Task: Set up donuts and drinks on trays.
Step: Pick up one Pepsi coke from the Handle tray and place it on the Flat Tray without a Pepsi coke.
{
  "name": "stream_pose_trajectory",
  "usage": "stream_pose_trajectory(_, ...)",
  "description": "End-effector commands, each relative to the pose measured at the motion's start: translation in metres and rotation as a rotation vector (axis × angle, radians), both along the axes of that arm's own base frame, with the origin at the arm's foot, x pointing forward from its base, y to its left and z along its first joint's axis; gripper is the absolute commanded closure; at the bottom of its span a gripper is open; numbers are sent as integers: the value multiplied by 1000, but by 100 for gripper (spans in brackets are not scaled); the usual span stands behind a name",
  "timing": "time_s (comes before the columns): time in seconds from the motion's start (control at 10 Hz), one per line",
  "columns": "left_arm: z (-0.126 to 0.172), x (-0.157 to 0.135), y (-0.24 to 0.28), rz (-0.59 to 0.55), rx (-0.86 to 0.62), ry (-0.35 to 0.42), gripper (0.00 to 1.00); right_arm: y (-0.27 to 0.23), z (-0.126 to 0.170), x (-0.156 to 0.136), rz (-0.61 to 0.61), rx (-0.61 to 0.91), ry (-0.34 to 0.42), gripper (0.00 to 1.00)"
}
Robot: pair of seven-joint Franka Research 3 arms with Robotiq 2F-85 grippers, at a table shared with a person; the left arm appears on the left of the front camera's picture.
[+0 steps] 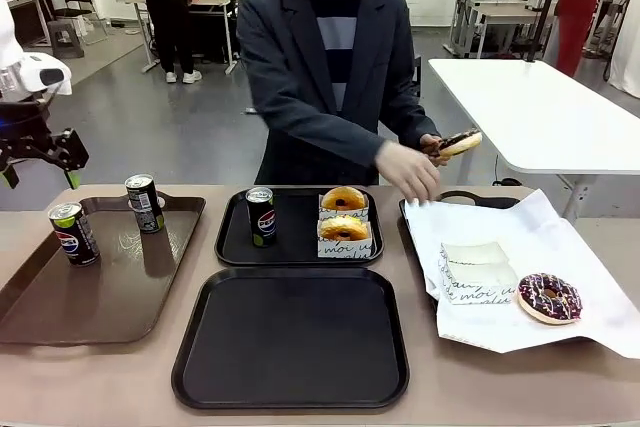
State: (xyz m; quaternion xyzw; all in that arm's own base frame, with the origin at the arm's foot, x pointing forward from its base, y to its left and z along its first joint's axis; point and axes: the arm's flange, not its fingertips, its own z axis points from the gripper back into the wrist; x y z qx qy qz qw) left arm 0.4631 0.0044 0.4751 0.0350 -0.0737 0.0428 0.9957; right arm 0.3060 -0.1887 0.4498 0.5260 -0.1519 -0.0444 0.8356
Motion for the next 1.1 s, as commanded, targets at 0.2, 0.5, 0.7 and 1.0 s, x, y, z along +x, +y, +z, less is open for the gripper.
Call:
stream_pose_trajectory(0.2,-26,18,23,-74,-37,-34,0,0,1,3,-1,19,-31,0)
stream_pose_trajectory(0.5,-51,18,28,-104,-87,-10,0,0,1,3,-1,19,-31,0)
stream_pose_trajectory(0.7,-64,19,22,-127,-97,20,0,0,1,3,-1,19,-31,0)
stream_pose_trajectory(1.0,-83,20,16,-139,-70,61,0,0,1,3,-1,19,-31,0)
